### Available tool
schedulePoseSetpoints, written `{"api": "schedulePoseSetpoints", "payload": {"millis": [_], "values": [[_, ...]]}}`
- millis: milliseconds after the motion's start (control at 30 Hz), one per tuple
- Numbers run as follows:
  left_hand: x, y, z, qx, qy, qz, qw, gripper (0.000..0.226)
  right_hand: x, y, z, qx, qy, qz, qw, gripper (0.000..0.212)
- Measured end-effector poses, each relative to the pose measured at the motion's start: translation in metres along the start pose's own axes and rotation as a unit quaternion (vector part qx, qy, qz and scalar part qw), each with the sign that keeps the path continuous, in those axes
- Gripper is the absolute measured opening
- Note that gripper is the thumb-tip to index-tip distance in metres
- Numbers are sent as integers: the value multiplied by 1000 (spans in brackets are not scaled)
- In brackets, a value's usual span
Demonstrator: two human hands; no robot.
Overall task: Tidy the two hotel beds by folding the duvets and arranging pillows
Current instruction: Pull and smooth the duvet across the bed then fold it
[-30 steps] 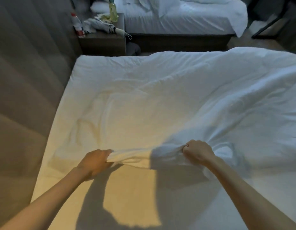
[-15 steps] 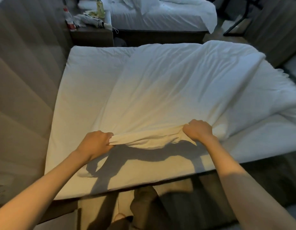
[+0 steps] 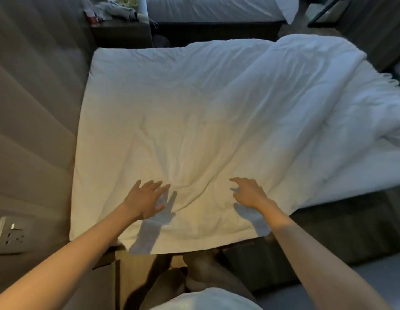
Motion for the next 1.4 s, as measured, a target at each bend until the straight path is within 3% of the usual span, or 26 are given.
{"api": "schedulePoseSetpoints", "payload": {"millis": [300,533,967,1400], "values": [[-38,-13,89,-129,57,12,990,61,-3,17,55,-154,12,105,982,53],[-117,-53,174,-196,41,-14,980,62,-77,3,125,-229,25,118,966,50],[-387,-210,317,-228,36,-172,958,61,-348,41,242,-275,1,-20,961,52],[-606,-328,363,-181,33,-301,936,62,-551,75,273,-341,-59,-170,923,54]]}}
Point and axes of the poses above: each hand's wrist, its own y-axis away from the middle knuckle, its own z-axis out of the back of the hand, x = y × z, the point moved 1 cm from there along -y, towards the middle knuckle, and after that the axes turned 2 degrees about z, right-handed, at the moved point
